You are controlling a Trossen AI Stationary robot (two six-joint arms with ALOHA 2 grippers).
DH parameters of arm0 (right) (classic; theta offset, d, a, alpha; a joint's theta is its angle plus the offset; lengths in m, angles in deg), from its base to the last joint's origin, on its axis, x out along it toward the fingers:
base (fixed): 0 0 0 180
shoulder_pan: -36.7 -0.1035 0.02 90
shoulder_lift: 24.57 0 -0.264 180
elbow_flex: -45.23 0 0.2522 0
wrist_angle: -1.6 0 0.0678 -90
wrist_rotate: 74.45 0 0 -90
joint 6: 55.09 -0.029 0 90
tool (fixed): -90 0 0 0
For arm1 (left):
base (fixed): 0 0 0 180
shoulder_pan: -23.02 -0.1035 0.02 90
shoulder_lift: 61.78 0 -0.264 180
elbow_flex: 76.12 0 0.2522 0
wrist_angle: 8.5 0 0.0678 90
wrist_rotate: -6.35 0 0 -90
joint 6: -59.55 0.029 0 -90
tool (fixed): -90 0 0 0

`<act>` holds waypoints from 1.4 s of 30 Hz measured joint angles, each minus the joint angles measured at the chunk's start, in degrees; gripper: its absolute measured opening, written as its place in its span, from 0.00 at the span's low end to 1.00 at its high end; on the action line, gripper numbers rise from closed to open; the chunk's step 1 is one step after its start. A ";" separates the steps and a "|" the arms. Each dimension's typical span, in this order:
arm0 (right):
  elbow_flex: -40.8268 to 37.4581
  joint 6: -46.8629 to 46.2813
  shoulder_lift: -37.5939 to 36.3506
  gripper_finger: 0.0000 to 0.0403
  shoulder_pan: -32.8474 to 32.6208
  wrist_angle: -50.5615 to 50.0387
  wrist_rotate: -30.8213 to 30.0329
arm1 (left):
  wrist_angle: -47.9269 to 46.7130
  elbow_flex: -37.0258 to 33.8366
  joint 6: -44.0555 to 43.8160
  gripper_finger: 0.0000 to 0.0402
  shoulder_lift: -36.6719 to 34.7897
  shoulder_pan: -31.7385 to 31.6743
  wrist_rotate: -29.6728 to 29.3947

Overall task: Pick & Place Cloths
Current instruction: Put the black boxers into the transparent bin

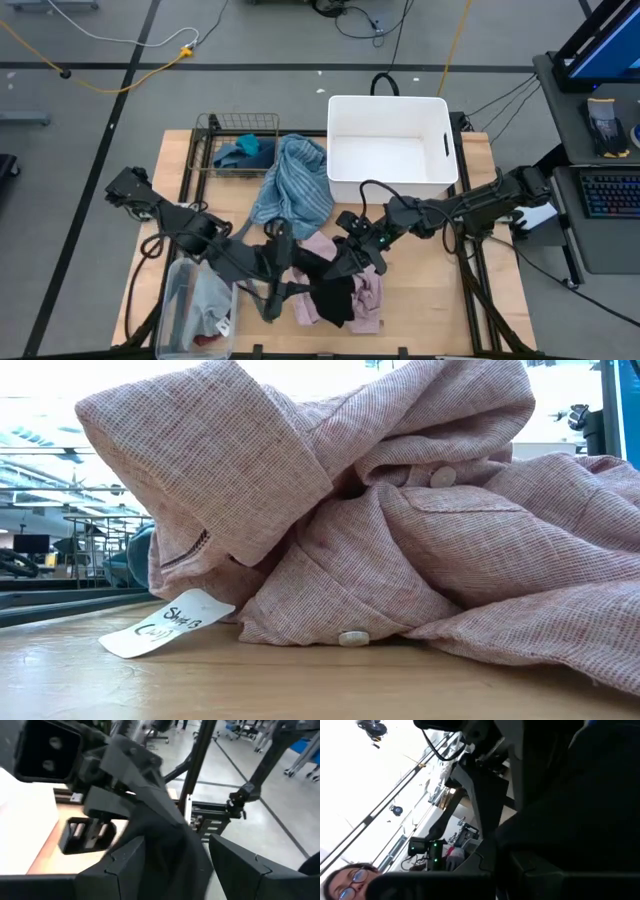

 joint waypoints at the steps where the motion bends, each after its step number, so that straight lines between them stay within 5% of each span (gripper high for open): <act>1: 0.00 0.00 0.00 0.00 0.00 -0.27 0.00 | 0.19 0.00 -0.02 0.56 0.46 -0.62 0.31; 21: 0.00 -0.06 0.00 0.00 0.25 0.19 1.70 | 3.24 0.03 1.07 0.56 3.13 -4.11 4.13; 30: -0.02 -0.34 0.00 0.00 0.37 -2.01 1.72 | 5.81 0.04 0.65 0.54 6.83 -6.65 10.91; 42: -0.02 -1.21 0.00 0.02 -0.04 -0.28 1.57 | 5.89 0.04 -1.91 0.04 6.70 -6.96 15.66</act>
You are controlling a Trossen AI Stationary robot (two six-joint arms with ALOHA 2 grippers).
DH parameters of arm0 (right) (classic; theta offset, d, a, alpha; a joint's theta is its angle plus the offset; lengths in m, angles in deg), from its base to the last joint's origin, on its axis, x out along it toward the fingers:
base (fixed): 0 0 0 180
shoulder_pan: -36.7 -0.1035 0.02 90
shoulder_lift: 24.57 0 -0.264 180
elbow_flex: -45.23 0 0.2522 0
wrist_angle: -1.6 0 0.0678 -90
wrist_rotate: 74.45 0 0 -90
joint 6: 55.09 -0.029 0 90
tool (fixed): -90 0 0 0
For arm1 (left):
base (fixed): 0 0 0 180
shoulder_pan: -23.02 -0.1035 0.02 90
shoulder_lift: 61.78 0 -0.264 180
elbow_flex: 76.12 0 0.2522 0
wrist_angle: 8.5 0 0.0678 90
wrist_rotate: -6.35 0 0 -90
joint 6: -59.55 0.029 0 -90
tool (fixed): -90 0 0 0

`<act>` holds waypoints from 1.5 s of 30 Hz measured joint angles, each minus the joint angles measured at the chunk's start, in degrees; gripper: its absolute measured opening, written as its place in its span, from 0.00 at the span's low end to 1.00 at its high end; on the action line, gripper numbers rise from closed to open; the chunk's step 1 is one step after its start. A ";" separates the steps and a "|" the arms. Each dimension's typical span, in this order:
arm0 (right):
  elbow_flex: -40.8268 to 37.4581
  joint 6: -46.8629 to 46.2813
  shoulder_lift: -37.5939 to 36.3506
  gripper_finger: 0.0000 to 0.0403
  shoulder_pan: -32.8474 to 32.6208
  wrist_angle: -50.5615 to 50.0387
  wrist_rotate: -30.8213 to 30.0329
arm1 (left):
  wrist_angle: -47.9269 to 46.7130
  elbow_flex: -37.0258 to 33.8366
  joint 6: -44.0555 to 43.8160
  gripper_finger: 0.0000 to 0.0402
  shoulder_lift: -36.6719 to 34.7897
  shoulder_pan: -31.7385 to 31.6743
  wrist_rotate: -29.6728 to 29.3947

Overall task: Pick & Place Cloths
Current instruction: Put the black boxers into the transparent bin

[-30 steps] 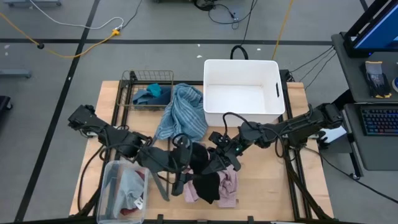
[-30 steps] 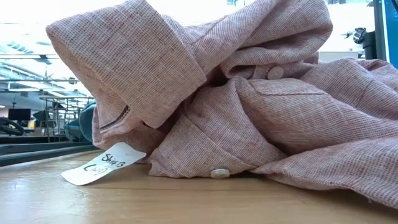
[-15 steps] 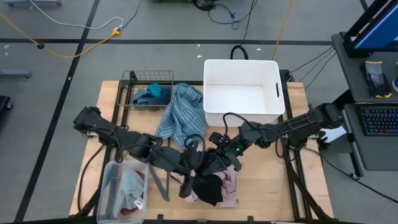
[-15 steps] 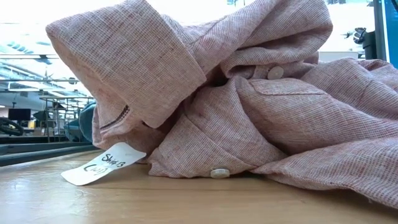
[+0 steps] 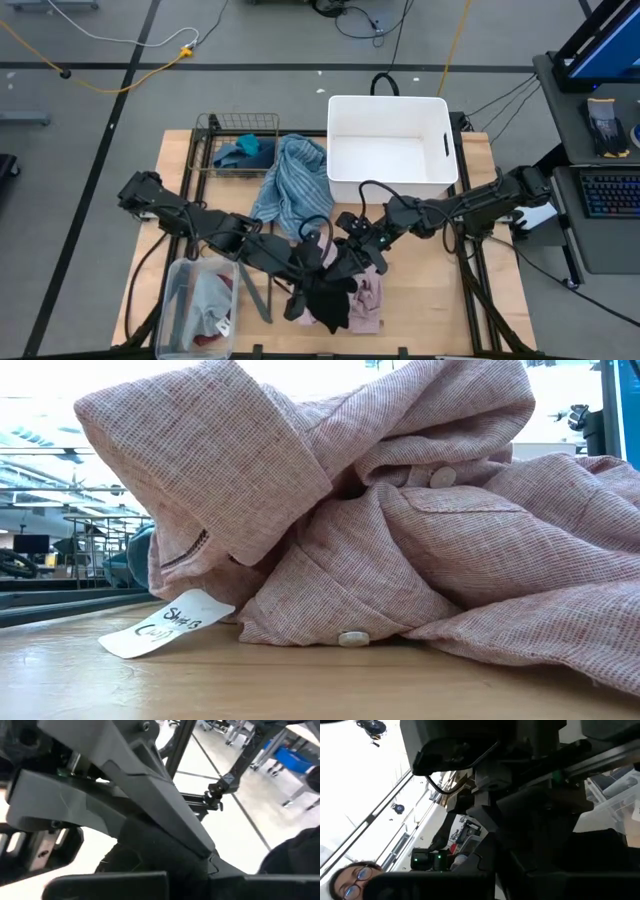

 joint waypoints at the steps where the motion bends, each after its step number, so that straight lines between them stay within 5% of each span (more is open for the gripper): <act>1: 0.00 0.00 0.00 0.02 -0.05 -0.04 -0.01 | 0.01 0.00 -0.78 0.04 0.00 0.00 0.53; 14: 0.02 -1.35 -0.13 0.19 -2.11 -0.37 9.10 | -15.69 -0.12 -21.17 0.02 -2.91 4.65 -0.58; 28: 0.02 0.63 -0.07 0.35 -2.54 -0.98 9.03 | -31.27 0.07 -47.02 0.02 -12.07 12.67 -11.05; 38: 0.02 2.15 -0.07 0.35 -2.56 -1.14 9.12 | -56.09 0.00 -74.93 0.02 -16.68 18.35 -4.49; 45: 0.02 3.40 -0.04 0.35 -2.56 -2.04 9.12 | -63.34 0.00 -88.47 0.02 -16.19 22.82 1.22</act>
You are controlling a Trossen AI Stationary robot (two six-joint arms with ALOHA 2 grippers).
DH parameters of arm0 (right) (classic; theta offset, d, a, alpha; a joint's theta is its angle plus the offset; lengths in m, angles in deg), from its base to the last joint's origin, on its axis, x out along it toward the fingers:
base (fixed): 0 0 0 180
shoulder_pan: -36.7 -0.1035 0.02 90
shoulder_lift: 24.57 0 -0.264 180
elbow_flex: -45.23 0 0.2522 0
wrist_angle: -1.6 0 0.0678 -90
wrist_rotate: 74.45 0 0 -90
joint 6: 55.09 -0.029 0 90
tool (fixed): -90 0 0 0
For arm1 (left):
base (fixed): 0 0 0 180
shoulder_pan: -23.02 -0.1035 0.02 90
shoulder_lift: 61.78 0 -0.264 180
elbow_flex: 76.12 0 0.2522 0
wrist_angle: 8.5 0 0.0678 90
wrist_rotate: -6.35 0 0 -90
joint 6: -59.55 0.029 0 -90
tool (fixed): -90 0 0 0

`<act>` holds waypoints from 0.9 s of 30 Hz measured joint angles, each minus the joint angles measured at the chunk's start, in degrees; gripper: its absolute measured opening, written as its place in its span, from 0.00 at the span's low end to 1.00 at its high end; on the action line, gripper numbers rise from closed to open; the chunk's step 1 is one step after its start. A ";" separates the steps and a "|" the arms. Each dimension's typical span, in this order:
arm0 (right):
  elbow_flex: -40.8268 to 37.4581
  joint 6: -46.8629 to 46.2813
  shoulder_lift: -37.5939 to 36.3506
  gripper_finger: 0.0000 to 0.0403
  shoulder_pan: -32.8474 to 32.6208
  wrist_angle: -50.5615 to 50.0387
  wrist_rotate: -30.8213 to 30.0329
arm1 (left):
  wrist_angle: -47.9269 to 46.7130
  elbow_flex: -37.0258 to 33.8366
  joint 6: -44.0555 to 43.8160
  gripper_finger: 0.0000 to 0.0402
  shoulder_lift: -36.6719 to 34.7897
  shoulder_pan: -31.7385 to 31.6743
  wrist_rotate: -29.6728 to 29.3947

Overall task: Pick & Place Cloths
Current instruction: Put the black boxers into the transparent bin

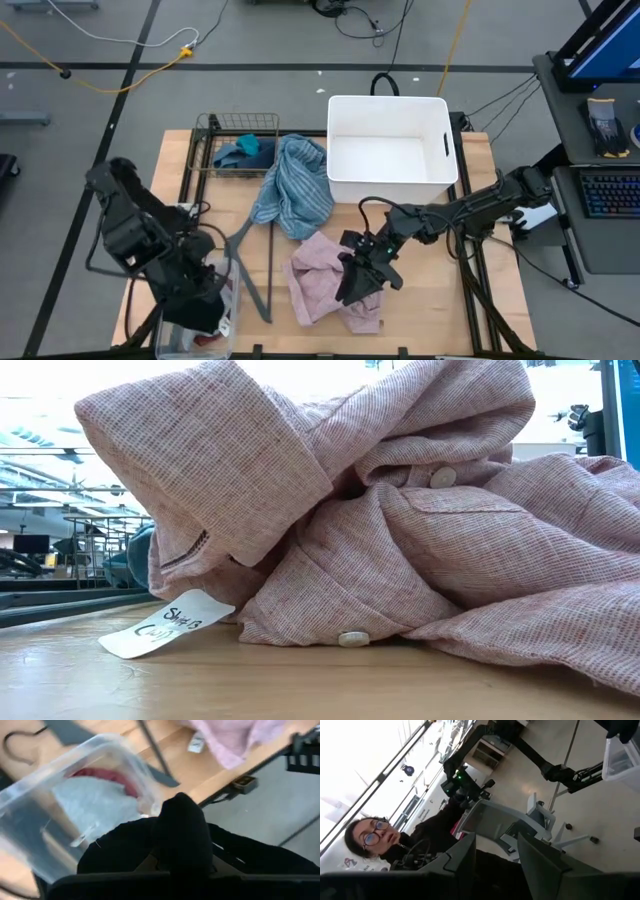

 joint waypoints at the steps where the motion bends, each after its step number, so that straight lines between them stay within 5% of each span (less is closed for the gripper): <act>1: 0.00 0.00 0.00 0.35 0.00 0.02 0.00 | -0.80 0.00 -1.52 0.02 0.30 0.61 0.08; 16: -0.02 0.00 0.00 0.35 0.00 0.06 0.00 | -2.19 -1.15 -12.68 0.02 3.75 5.63 -0.80; 27: -0.02 -0.02 0.00 0.35 -0.13 0.08 0.00 | 8.33 -16.83 -16.45 0.02 3.78 5.66 1.10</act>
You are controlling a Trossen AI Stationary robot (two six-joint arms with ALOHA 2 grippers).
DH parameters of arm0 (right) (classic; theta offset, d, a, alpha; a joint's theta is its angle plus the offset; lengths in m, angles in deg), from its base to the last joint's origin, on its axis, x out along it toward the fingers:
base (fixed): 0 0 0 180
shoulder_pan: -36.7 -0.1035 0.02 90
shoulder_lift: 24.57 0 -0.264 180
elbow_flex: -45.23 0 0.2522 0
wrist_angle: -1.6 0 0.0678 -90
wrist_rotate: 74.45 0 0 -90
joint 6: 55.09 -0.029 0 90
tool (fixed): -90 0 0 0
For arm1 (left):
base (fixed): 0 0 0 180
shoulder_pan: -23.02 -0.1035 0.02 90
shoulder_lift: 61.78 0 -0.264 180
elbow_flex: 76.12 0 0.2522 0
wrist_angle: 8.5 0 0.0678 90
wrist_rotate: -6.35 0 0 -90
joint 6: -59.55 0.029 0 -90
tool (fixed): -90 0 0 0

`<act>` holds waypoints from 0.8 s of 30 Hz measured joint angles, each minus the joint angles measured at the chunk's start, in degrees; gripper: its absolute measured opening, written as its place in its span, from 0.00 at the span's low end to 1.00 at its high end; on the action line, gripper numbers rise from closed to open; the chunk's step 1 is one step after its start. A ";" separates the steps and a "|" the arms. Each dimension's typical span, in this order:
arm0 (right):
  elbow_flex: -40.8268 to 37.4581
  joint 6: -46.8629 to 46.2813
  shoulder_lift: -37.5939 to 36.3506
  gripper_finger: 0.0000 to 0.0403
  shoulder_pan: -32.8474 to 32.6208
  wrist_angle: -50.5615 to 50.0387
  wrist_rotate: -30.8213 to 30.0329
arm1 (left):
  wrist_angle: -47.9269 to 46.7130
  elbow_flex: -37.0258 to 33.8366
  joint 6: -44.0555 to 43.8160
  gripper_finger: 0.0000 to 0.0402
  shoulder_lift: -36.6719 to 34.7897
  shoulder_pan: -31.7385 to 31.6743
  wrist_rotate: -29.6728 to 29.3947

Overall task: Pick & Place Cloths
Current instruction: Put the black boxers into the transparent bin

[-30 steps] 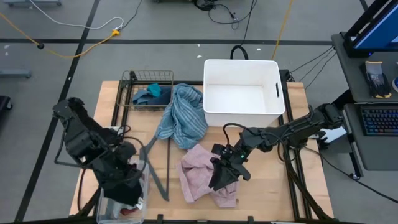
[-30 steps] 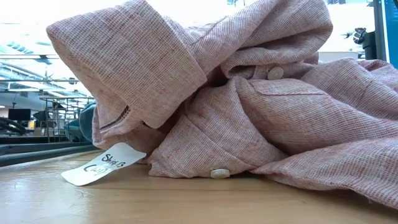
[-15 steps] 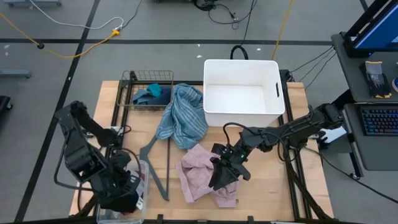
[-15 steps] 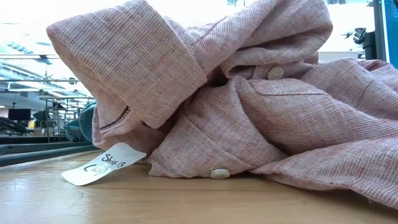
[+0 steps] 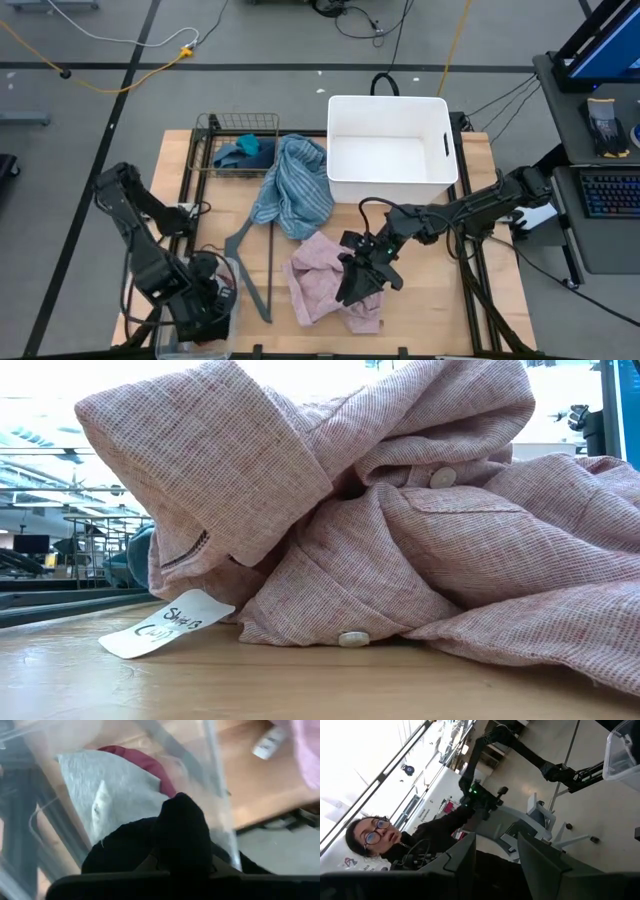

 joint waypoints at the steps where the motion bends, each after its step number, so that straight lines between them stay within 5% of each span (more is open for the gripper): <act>1: 0.00 -0.03 0.00 0.35 0.00 -0.02 0.00 | 1.06 -1.52 -0.65 0.02 0.00 0.00 -0.02; 15: 0.00 -0.09 0.00 0.35 0.00 -0.12 0.00 | 16.87 -17.83 -2.00 0.04 0.00 0.00 1.01; 24: 0.00 1.69 0.01 0.35 0.00 -3.12 -0.02 | 18.09 -17.86 -1.14 0.31 -0.02 0.00 0.44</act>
